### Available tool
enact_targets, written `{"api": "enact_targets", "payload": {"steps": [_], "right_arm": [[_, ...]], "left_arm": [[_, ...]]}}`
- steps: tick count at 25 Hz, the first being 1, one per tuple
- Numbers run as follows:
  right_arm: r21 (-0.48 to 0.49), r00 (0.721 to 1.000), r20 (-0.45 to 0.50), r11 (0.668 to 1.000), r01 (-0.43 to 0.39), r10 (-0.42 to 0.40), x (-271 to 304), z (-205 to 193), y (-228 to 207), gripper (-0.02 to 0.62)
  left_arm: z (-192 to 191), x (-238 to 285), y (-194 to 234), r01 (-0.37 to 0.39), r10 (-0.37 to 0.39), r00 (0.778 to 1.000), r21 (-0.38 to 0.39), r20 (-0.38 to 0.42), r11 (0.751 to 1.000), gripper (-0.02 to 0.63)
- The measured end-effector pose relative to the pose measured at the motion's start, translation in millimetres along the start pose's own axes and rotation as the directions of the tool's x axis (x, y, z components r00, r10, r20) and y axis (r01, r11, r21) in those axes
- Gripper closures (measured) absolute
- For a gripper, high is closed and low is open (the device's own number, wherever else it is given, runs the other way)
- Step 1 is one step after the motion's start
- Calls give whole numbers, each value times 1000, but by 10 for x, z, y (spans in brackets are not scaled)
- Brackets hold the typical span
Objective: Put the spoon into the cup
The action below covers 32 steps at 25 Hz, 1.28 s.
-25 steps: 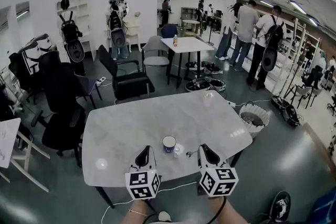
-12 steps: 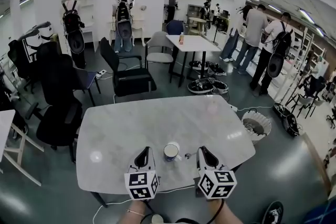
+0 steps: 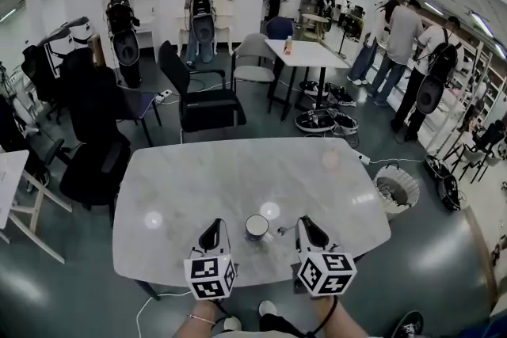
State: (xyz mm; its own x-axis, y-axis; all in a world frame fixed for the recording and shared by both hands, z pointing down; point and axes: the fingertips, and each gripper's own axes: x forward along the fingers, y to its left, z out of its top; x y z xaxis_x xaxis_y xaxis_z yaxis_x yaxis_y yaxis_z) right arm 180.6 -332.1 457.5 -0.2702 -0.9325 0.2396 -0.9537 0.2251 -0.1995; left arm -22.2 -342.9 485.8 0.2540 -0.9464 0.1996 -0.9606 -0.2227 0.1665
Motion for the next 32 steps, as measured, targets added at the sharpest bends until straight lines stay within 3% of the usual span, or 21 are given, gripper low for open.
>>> {"api": "enact_targets", "payload": {"steps": [13, 32], "right_arm": [[7, 989, -66, 991, -135, 136, 411, -148, 2, 535], [37, 939, -247, 971, -236, 238, 1041, -1057, 119, 535]], "left_arm": [[-95, 36, 146, -135, 135, 990, 9, -35, 991, 588], [-643, -159, 459, -292, 284, 950, -50, -128, 955, 588]]}}
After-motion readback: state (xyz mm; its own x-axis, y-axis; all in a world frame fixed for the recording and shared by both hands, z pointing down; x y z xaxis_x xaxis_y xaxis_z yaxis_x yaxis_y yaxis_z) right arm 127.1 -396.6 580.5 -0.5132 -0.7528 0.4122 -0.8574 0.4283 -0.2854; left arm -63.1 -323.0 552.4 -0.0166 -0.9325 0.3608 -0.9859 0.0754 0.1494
